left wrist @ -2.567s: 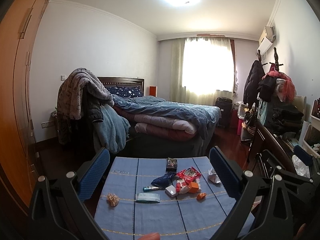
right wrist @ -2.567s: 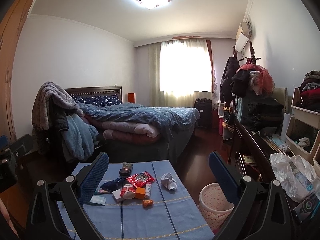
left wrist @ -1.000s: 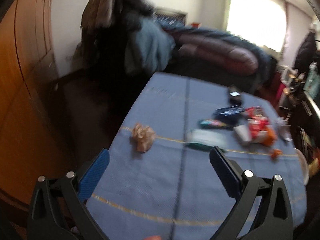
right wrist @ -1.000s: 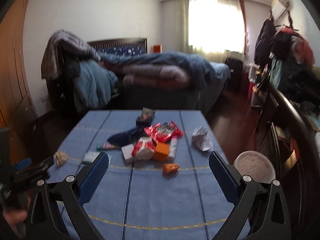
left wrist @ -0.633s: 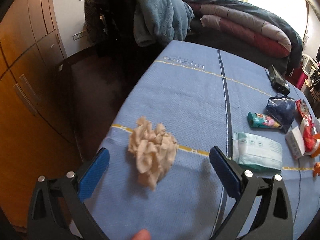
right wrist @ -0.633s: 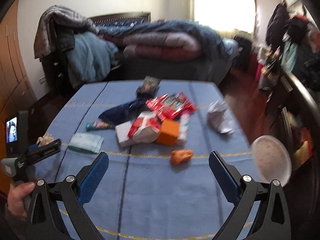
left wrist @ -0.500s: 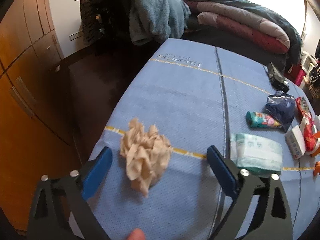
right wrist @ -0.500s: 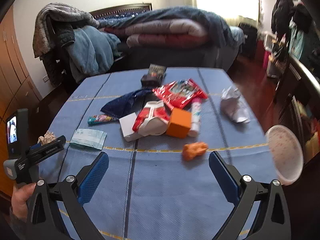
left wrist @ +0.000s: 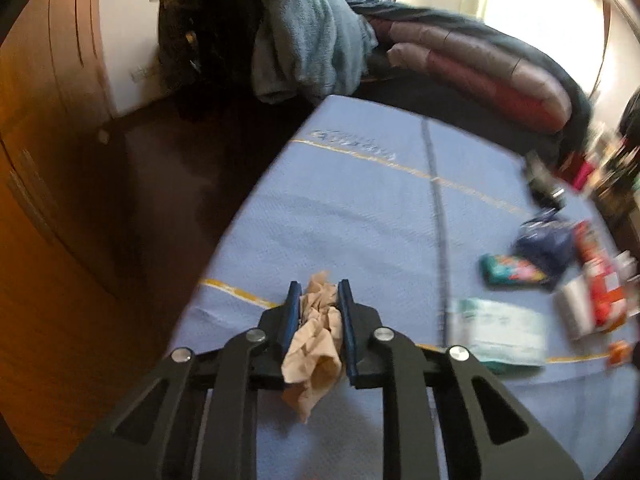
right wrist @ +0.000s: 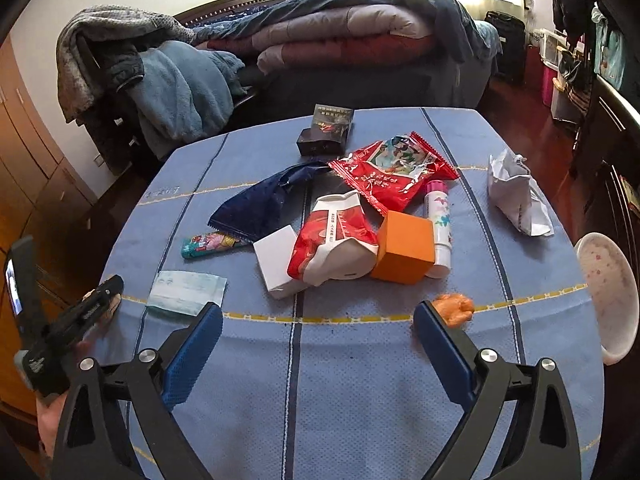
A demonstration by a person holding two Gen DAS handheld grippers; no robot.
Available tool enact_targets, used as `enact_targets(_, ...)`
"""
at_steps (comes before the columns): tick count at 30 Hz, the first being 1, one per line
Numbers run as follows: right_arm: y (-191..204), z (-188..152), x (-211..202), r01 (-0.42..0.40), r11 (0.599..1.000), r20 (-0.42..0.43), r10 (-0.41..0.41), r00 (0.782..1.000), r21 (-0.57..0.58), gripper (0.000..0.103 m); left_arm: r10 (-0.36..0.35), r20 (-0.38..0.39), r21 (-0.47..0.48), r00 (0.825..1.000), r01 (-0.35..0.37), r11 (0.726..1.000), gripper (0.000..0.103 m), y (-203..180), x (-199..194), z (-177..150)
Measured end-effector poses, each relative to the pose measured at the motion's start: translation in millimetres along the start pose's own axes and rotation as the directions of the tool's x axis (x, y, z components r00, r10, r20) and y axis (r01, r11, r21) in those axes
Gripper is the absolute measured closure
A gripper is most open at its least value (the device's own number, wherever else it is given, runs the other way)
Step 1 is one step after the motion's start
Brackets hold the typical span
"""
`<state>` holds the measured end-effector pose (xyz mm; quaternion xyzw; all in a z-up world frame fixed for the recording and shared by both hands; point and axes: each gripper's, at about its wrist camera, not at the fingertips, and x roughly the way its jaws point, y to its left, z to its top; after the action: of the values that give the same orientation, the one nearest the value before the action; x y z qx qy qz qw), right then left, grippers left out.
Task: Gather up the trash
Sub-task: 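Grasp the crumpled tan tissue with the left gripper while the right gripper grasps the orange sponge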
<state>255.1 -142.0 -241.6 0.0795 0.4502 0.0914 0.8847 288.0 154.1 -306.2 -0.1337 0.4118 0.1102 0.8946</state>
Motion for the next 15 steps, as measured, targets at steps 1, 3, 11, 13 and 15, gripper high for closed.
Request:
enact_targets(1, 1.2, -0.5, -0.7, 0.003, 1.000, 0.003, -0.003, 1.000, -0.005, 0.007, -0.057, -0.004, -0.031, 0.998, 0.057, 0.998, 0.085, 5.0, -1.4, -1.0)
enact_targets(3, 1.8, -2.0, -2.2, 0.010, 1.000, 0.008, -0.010, 1.000, -0.012, 0.007, -0.142, -0.001, -0.067, 0.990, 0.141, 0.988, 0.085, 11.0, -6.1, -2.8)
enact_targets(11, -25.9, 10.5, 6.3, 0.041, 0.998, 0.024, -0.042, 0.999, 0.057, 0.008, -0.192, 0.057, 0.001, 0.980, 0.192, 0.981, 0.084, -8.2, -36.2, -6.7)
enact_targets(13, -36.0, 15.6, 9.3, 0.041, 0.996, 0.032, -0.044, 0.999, 0.085, 0.009, -0.196, 0.063, 0.015, 0.979, 0.196, 0.981, 0.084, -13.6, -41.3, -9.4)
enact_targets(15, -42.5, 20.5, 14.2, 0.049, 0.994, 0.031, -0.053, 0.998, 0.100, 0.012, -0.207, 0.065, 0.027, 0.976, 0.206, 0.978, 0.083, -19.8, -44.1, -11.3)
